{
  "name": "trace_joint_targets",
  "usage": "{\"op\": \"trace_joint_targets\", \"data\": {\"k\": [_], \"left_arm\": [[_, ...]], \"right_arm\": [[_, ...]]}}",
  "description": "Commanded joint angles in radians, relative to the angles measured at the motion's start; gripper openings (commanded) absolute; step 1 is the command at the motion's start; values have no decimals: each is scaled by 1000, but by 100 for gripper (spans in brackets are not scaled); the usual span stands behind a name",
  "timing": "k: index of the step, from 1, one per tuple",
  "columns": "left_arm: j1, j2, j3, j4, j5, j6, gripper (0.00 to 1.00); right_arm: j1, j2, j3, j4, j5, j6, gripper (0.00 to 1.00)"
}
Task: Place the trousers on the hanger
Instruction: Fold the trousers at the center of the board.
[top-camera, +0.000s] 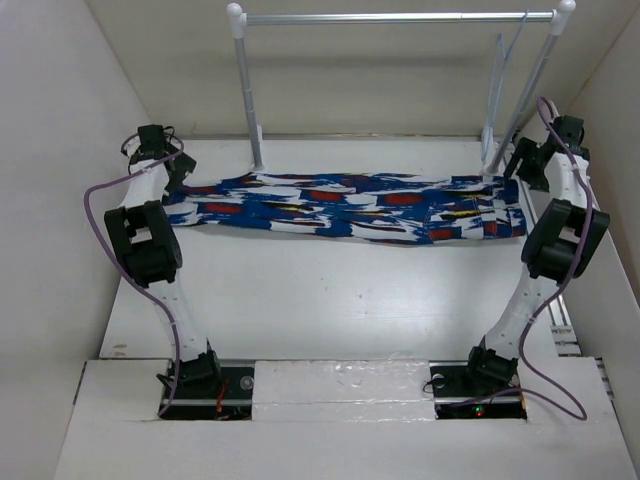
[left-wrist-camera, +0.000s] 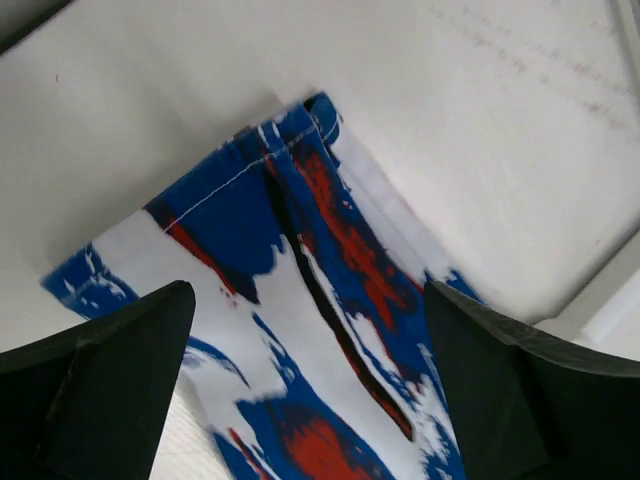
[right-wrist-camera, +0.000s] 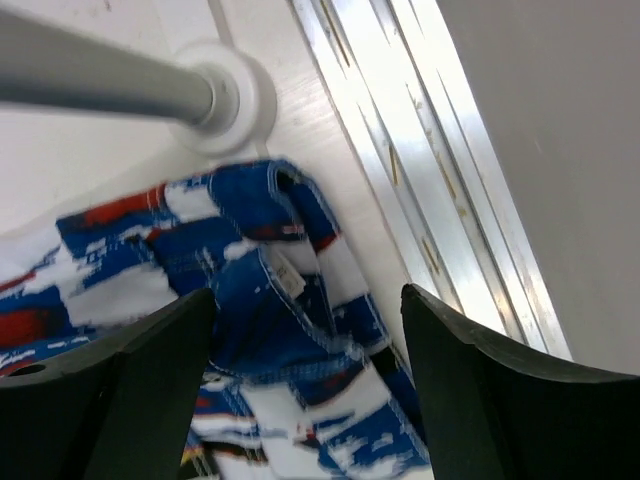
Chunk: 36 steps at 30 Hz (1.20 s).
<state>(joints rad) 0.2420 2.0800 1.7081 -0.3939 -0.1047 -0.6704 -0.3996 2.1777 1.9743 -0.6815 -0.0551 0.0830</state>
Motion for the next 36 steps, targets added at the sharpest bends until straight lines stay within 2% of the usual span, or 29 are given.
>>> {"op": "trace_joint_targets", "data": {"k": [1, 3, 5, 8, 9, 11, 12, 14, 15, 16, 17, 18, 19, 21, 23, 26, 28, 29, 31, 32, 33, 34, 36], "left_arm": [[11, -32, 125, -34, -13, 54, 99], [11, -47, 121, -65, -59, 55, 99], [11, -105, 11, -45, -87, 54, 99], [11, -289, -261, 87, -122, 37, 98], [11, -367, -322, 145, -95, 32, 97], [22, -418, -461, 173, -49, -1, 96], [22, -419, -491, 191, 6, -8, 96], [31, -385, -545, 199, 51, -30, 94], [31, -367, -548, 210, 78, -32, 94], [31, -353, -544, 210, 92, -37, 94], [31, -322, -536, 211, 99, -41, 94], [31, -310, -529, 223, 143, -43, 94], [31, -293, -501, 227, 149, -41, 94], [22, -227, -460, 201, 154, -32, 95], [22, -154, -398, 173, 158, -29, 95], [22, -89, -361, 155, 166, -29, 95], [22, -69, -352, 151, 140, -47, 94], [22, -51, -352, 155, 138, -54, 91], [22, -41, -340, 152, 116, -63, 83], [22, -34, -337, 155, 115, -64, 67], [22, -29, -329, 161, 115, -66, 57], [22, -23, -306, 153, 115, -61, 47], [22, 11, -271, 107, 122, -58, 4]], "right_arm": [[-16, -160, -89, 122, -41, 4, 80], [-7, -241, -249, 183, -43, -8, 81], [4, -378, -372, 258, -45, -9, 81], [15, -528, -584, 328, -75, -8, 74], [40, -559, -630, 333, -68, -8, 57], [62, -631, -761, 355, -61, -2, 12], [71, -647, -802, 368, -66, 1, 0], [71, -679, -915, 416, -107, 14, 0], [71, -682, -943, 425, -120, 15, 1], [71, -682, -965, 427, -143, 17, 13], [61, -677, -992, 425, -164, 20, 28], [61, -662, -1005, 428, -185, 17, 60], [71, -656, -1012, 434, -231, 15, 69], [87, -624, -1041, 464, -262, 38, 79], [96, -607, -1063, 517, -293, 96, 83], [96, -552, -1094, 591, -299, 176, 84], [105, -503, -1085, 617, -252, 204, 81], [105, -486, -1079, 638, -241, 233, 79], [114, -452, -1063, 655, -241, 271, 61], [114, -432, -1066, 706, -238, 303, 52], [114, -426, -1066, 720, -232, 314, 34], [123, -418, -1062, 721, -229, 322, 20], [123, -426, -1054, 702, -218, 313, 0]]}}
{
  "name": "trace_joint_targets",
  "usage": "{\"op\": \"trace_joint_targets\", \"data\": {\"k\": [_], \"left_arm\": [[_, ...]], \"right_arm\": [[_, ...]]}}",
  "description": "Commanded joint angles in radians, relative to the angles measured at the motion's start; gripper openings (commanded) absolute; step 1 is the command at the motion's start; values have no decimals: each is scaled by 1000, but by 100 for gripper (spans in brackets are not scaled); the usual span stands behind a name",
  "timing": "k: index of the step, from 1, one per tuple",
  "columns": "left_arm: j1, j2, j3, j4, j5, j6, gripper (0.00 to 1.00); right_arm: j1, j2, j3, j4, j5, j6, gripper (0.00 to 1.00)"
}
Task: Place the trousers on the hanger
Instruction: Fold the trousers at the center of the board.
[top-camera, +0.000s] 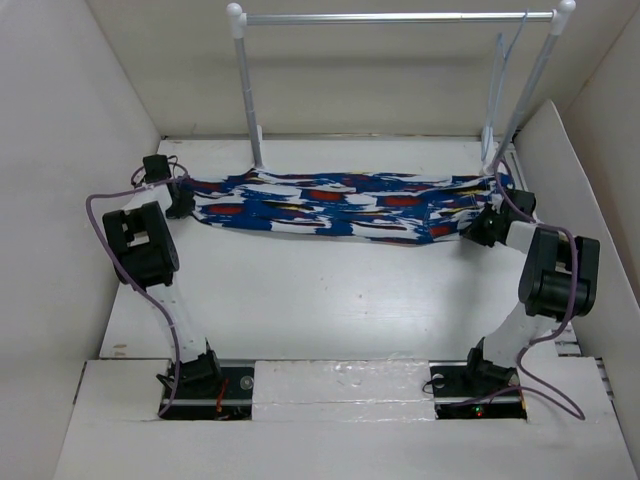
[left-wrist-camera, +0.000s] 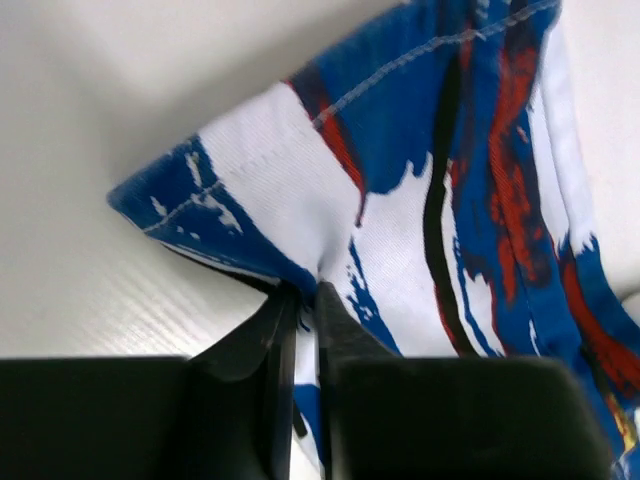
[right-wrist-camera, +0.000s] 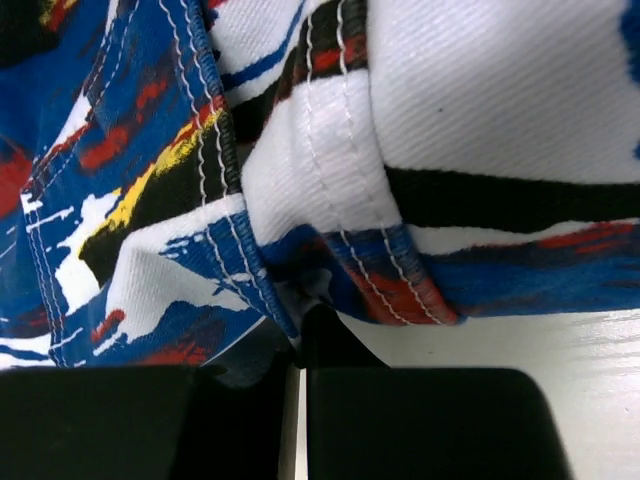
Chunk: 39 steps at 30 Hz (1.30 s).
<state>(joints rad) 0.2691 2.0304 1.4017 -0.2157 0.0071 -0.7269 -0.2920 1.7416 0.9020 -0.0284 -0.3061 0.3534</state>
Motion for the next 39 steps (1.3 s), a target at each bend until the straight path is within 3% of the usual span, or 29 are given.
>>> {"op": "trace_joint_targets", "data": {"k": [1, 5, 6, 8, 15, 22, 23, 24, 26, 28, 29, 31, 39], "left_arm": [[-5, 73, 72, -89, 11, 1, 0], [-5, 93, 111, -140, 18, 47, 0], [-5, 80, 105, -199, -106, 79, 0], [13, 59, 94, -211, -165, 112, 0], [108, -157, -244, -197, -328, 139, 0], [108, -395, -403, -234, -440, 145, 0], [108, -447, -409, -246, -435, 133, 0], [108, -473, -434, -255, -424, 130, 0], [108, -545, -441, -261, -394, 124, 30], [108, -590, -425, -272, -365, 119, 63], [84, -625, -411, -274, -333, 106, 66], [36, -665, -362, -281, -303, 90, 67], [-454, -750, -331, -185, -228, 70, 65]], "right_arm": [[16, -3, 15, 36, 51, 29, 0], [-24, -121, -21, -97, 121, -91, 0], [-48, -201, -64, -152, 116, -132, 0], [-58, -226, -78, -168, 113, -171, 0], [-119, -410, -264, -257, 35, -260, 0], [-232, -695, -354, -461, 10, -398, 2], [-246, -746, -341, -476, 4, -410, 32], [-246, -758, -330, -484, -26, -422, 52], [-237, -731, -273, -547, -51, -444, 77], [-248, -679, -253, -558, -102, -452, 84], [-262, -676, -247, -555, -94, -446, 89], [-272, -663, -226, -541, -47, -413, 94], [-441, -498, -204, -343, -113, -265, 100]]}}
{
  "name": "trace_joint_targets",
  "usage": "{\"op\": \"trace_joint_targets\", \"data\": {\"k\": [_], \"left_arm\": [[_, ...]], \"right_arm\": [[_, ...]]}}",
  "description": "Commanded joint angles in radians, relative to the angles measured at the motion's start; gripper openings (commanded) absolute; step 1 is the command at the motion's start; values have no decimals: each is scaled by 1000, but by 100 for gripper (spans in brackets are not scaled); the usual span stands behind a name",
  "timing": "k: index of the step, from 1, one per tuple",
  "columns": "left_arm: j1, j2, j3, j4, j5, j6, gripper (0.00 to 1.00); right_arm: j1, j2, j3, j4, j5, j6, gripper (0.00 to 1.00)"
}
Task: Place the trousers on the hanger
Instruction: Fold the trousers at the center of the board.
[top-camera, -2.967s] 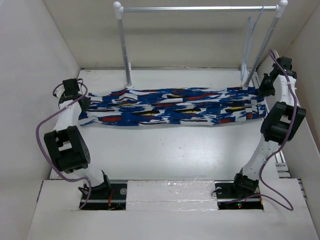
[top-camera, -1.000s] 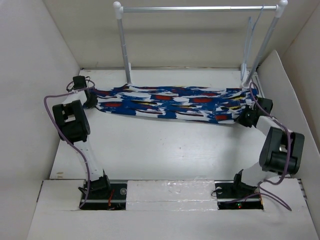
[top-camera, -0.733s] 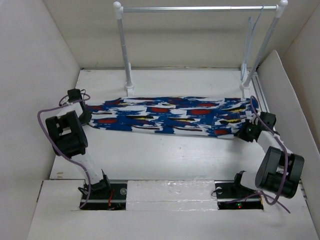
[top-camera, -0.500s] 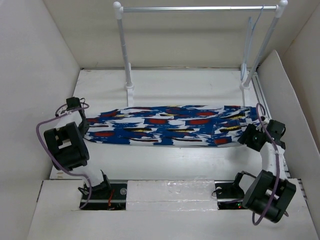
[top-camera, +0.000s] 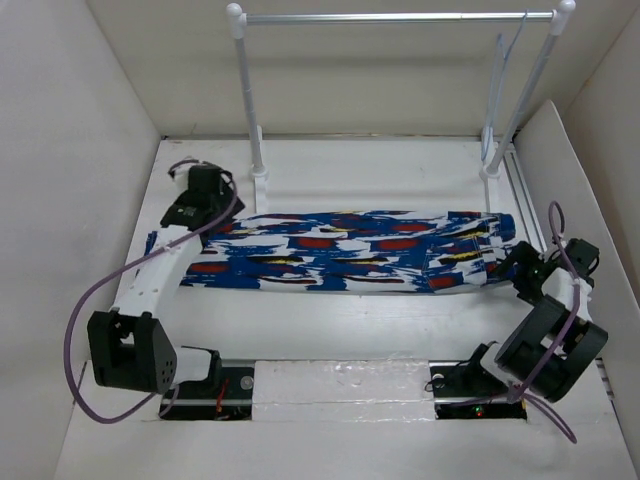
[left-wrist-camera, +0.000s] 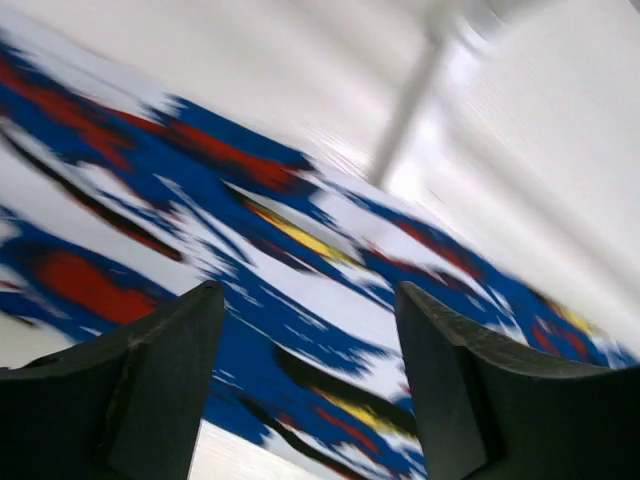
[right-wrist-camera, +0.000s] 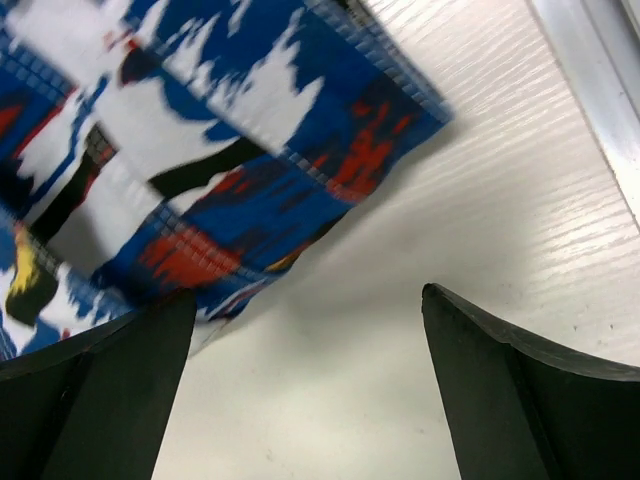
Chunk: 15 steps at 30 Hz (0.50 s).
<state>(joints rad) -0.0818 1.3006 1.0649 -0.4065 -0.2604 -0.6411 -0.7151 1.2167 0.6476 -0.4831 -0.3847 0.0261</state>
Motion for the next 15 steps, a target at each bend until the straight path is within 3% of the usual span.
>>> {"op": "trace_joint_targets", "data": {"k": [1, 3, 5, 6, 7, 9, 10, 11, 13, 15], "left_arm": [[-142, -15, -3, 11, 43, -28, 62], [-247, -9, -44, 52, 72, -37, 59], [-320, 12, -66, 80, 72, -66, 48], [-353, 22, -81, 89, 73, -74, 36], [-415, 47, -83, 92, 70, -80, 17], [-470, 74, -89, 104, 59, -92, 0], [-495, 103, -88, 107, 58, -92, 0], [-539, 115, -86, 104, 47, -103, 0], [-632, 153, -88, 112, 17, -101, 0], [-656, 164, -83, 106, 3, -106, 0]], "right_arm": [[-18, 50, 55, 150, -22, 83, 100], [-18, 81, 49, 202, -37, 106, 100], [-1, 148, 32, 271, -29, 139, 100], [14, 176, 27, 293, -36, 146, 100], [28, 202, 23, 337, -58, 165, 99], [37, 263, 9, 376, -72, 181, 85], [37, 273, 3, 418, -89, 198, 75], [37, 273, -6, 435, -94, 202, 32], [37, 201, 6, 381, -70, 172, 0], [37, 109, 32, 312, -42, 158, 0]]}}
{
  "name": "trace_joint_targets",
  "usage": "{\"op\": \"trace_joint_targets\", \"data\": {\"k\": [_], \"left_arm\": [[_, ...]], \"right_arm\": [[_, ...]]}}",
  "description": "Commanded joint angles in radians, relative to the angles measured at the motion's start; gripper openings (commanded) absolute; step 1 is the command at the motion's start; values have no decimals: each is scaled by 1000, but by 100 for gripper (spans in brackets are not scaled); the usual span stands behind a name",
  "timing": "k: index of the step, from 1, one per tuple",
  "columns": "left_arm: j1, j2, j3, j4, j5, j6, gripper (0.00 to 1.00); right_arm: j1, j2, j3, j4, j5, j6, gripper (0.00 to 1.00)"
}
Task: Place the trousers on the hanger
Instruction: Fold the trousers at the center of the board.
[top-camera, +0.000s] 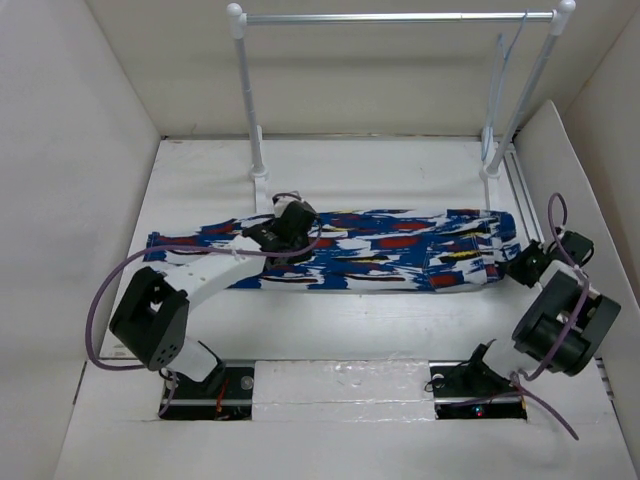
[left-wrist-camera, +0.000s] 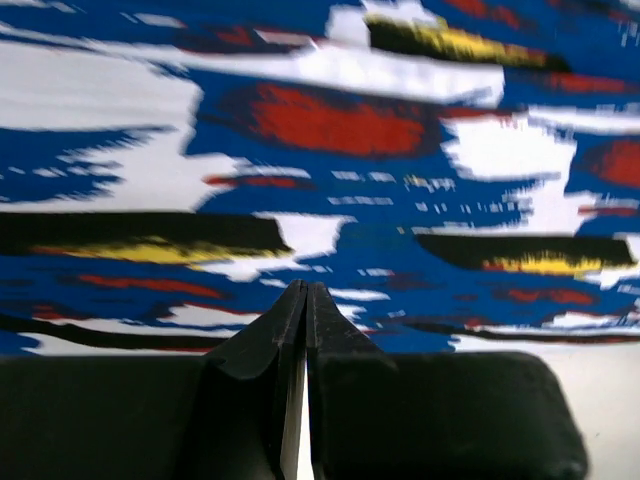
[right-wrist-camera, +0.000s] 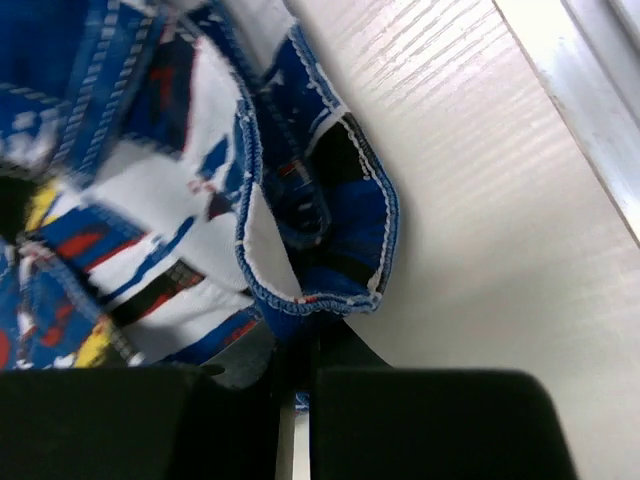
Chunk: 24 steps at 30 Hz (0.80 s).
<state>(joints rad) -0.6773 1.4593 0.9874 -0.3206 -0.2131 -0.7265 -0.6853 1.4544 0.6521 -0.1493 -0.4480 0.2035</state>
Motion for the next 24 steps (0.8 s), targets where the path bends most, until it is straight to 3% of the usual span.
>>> {"op": "trace_joint_targets", "data": {"k": [1, 4, 9, 13, 18, 24], "left_arm": [[-79, 30, -6, 18, -55, -21, 0], [-136, 84, -12, 31, -68, -27, 0], [-168, 185, 25, 71, -62, -16, 0], [-220, 289, 106, 83, -20, -7, 0], [-344, 412, 271, 112, 55, -31, 0], [-449, 591, 448, 80, 135, -77, 0]], "right_arm": [[7, -185, 41, -59, 31, -45, 0], [24, -423, 133, -226, 77, -97, 0], [212, -574, 309, -421, 144, -145, 0], [291, -583, 571, -581, 206, -245, 0], [371, -574, 759, -673, 279, -286, 0], [506, -539, 932, -679, 209, -306, 0]]}}
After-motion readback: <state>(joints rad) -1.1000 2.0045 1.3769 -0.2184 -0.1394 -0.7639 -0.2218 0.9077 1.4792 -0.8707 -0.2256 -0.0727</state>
